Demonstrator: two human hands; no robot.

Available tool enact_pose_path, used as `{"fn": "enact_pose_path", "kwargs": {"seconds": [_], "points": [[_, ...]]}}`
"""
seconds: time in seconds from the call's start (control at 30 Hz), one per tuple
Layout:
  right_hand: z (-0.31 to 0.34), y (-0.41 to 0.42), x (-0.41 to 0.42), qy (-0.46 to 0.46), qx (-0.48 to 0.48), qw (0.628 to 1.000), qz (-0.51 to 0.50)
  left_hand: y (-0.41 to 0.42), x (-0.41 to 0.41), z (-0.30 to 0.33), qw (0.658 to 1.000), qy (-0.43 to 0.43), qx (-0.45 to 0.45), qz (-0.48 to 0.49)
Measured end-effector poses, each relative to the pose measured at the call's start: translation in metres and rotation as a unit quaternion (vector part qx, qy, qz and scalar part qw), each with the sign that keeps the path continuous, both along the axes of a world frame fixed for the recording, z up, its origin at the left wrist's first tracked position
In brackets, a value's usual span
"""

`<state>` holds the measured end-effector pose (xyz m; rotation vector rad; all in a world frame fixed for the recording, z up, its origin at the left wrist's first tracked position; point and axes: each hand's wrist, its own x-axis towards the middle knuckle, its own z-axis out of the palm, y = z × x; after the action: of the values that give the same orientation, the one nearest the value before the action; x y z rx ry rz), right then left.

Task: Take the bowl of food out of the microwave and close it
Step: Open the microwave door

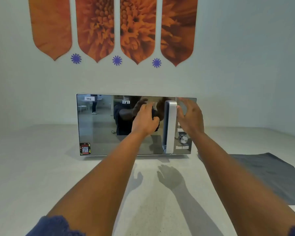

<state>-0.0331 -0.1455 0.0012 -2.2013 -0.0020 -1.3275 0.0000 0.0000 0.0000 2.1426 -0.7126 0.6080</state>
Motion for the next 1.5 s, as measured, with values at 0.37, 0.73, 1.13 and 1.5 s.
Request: {"fn": "enact_pose_path", "kwargs": {"seconds": [0.37, 0.73, 1.13, 1.5], "points": [[-0.026, -0.022, 0.019, 0.059, 0.104, 0.993, 0.002, -0.046, 0.018, -0.021, 0.965, 0.205, -0.150, -0.059], [-0.033, -0.030, 0.044, 0.125, 0.228, 0.964, 0.053, -0.071, 0.035, -0.033, 0.958, 0.245, -0.136, -0.067], [-0.021, -0.043, 0.066, 0.073, 0.176, 0.981, 0.034, -0.084, 0.047, -0.027, 0.948, 0.263, -0.148, -0.106], [0.016, -0.053, 0.090, 0.020, -0.078, 0.995, -0.064, -0.103, 0.052, -0.027, 0.941, 0.287, -0.148, -0.104]]}}
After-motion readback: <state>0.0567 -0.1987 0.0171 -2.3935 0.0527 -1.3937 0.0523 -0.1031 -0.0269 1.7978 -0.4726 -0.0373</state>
